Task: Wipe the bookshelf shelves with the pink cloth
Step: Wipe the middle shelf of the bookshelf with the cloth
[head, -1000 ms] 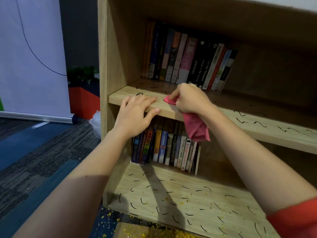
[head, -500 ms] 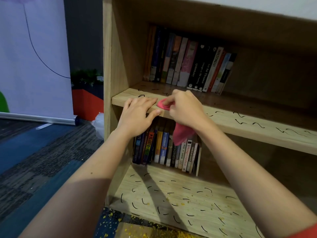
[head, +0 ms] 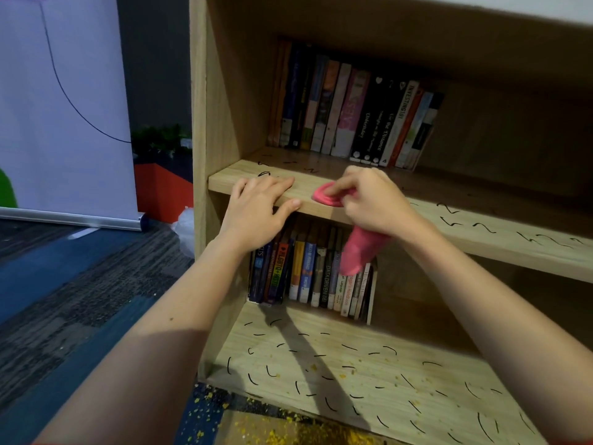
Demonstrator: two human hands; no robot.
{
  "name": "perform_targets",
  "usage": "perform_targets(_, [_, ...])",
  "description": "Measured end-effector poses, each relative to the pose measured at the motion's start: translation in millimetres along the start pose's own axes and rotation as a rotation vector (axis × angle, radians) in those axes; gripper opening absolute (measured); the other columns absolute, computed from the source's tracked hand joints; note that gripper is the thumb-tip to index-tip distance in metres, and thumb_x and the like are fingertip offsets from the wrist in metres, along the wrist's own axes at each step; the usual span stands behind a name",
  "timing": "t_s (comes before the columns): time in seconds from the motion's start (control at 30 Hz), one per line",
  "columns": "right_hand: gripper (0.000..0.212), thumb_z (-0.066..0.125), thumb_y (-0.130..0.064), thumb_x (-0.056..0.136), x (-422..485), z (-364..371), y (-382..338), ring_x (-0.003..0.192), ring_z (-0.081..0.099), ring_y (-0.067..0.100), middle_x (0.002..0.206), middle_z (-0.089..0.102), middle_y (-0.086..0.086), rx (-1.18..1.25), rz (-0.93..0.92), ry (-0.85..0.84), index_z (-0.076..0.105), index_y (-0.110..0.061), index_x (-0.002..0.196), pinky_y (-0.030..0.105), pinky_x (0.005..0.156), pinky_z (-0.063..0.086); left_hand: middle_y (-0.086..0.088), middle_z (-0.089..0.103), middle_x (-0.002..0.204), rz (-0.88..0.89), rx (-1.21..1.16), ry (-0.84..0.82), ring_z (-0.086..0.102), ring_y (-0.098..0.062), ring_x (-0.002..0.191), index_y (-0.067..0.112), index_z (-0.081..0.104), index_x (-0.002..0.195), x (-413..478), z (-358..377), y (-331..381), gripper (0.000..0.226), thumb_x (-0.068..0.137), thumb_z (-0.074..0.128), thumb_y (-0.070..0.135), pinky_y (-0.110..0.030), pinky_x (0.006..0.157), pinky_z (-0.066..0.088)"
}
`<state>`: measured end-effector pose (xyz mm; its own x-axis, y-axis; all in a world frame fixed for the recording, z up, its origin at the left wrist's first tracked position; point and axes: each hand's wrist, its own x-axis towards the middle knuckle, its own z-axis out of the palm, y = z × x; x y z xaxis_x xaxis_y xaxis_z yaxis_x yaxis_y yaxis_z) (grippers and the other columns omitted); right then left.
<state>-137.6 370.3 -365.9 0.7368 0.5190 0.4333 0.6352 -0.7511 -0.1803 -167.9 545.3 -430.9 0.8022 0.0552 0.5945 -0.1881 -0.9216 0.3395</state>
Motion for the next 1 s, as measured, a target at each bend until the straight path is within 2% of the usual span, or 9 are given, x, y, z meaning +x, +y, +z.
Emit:
perform_targets(0.2, [0.035, 0.051, -0.004, 0.084, 23.5, 5.0, -9.4, 0.115, 0.052, 0.022, 0.116, 0.065, -0.001, -0.035, 0.076, 0.000, 0.070, -0.019, 0.110, 0.038, 0.095, 0.045, 0.005, 0.043, 0.142, -0.010, -0.010, -0.006, 0.027, -0.015, 0.134, 0.024, 0.038, 0.143, 0.9, 0.5, -1.2, 0.050, 0.097, 0.037, 0.043, -0.025, 0.106, 0.001])
perform_targets(0.33, [0.035, 0.046, -0.007, 0.090, 3.7, 13.8, -12.4, 0.106, 0.045, 0.023, 0.103, 0.058, -0.002, -0.032, -0.011, 0.063, 0.068, -0.021, 0.113, 0.038, 0.090, 0.040, 0.005, 0.044, 0.141, -0.009, -0.009, -0.004, 0.028, -0.015, 0.134, 0.024, 0.038, 0.143, 1.9, 0.5, -2.6, 0.050, 0.097, 0.037, 0.045, -0.024, 0.105, 0.002])
perform_targets(0.4, [0.035, 0.046, -0.004, 0.090, -5.9, 4.1, 0.4, 0.104, 0.045, 0.020, 0.101, 0.056, -0.001, -0.006, 0.039, 0.052, 0.068, -0.020, 0.111, 0.036, 0.089, 0.040, 0.005, 0.043, 0.141, -0.009, -0.016, -0.014, 0.027, -0.015, 0.135, 0.024, 0.038, 0.143, 1.9, 0.1, -2.3, 0.050, 0.097, 0.037, 0.044, -0.025, 0.107, 0.002])
perform_targets(0.5, [0.028, 0.052, -0.009, 0.089, -2.4, -2.9, 6.1, 0.109, 0.049, 0.023, 0.107, 0.063, 0.000, -0.059, 0.135, 0.064, 0.070, -0.019, 0.108, 0.037, 0.089, 0.044, 0.005, 0.043, 0.141, -0.017, -0.034, -0.028, 0.027, -0.015, 0.135, 0.024, 0.038, 0.143, 1.6, -2.1, -1.1, 0.048, 0.098, 0.037, 0.042, -0.028, 0.108, 0.002])
perform_targets(0.57, [0.028, 0.051, -0.014, 0.091, -7.5, 3.9, -6.2, 0.107, 0.046, 0.025, 0.111, 0.061, 0.000, -0.143, 0.103, 0.106, 0.067, -0.020, 0.113, 0.037, 0.085, 0.043, 0.005, 0.042, 0.142, -0.032, -0.028, -0.053, 0.027, -0.016, 0.134, 0.024, 0.037, 0.143, 1.8, -4.1, 0.3, 0.048, 0.098, 0.037, 0.042, -0.028, 0.109, 0.002])
perform_targets(0.67, [0.034, 0.045, -0.009, 0.093, -32.7, 11.1, -13.0, 0.097, 0.038, 0.019, 0.110, 0.053, -0.004, -0.160, 0.024, 0.151, 0.062, -0.021, 0.120, 0.028, 0.078, 0.032, 0.003, 0.040, 0.145, -0.051, 0.014, -0.064, 0.025, -0.015, 0.137, 0.024, 0.036, 0.143, 0.1, -5.4, 5.6, 0.048, 0.099, 0.035, 0.041, -0.032, 0.112, 0.002])
perform_targets(0.73, [0.036, 0.044, -0.008, 0.093, -50.0, 2.9, 3.2, 0.095, 0.035, 0.014, 0.106, 0.049, -0.009, -0.153, 0.041, 0.154, 0.060, -0.022, 0.122, 0.026, 0.081, 0.032, 0.004, 0.041, 0.145, -0.025, 0.001, -0.021, 0.027, -0.013, 0.137, 0.023, 0.037, 0.142, -3.7, -3.3, 10.6, 0.044, 0.100, 0.036, 0.035, -0.033, 0.114, 0.003])
perform_targets(0.83, [0.036, 0.044, -0.007, 0.093, -59.9, -10.9, 32.0, 0.096, 0.040, 0.019, 0.103, 0.051, -0.009, -0.148, 0.147, 0.175, 0.062, -0.022, 0.120, 0.033, 0.085, 0.039, 0.007, 0.044, 0.143, 0.050, -0.010, 0.045, 0.030, -0.010, 0.137, 0.024, 0.042, 0.140, -10.6, 4.5, 18.3, 0.040, 0.100, 0.036, 0.024, -0.031, 0.114, 0.005])
perform_targets(1.0, [0.035, 0.045, -0.009, 0.094, -71.7, -8.9, 32.4, 0.097, 0.037, 0.017, 0.115, 0.055, -0.004, -0.189, 0.118, 0.204, 0.061, -0.021, 0.122, 0.026, 0.081, 0.032, 0.005, 0.038, 0.148, 0.151, 0.001, 0.019, 0.021, -0.009, 0.142, 0.021, 0.039, 0.142, 3.0, 13.8, 50.0, 0.043, 0.100, 0.035, 0.029, -0.027, 0.115, 0.005])
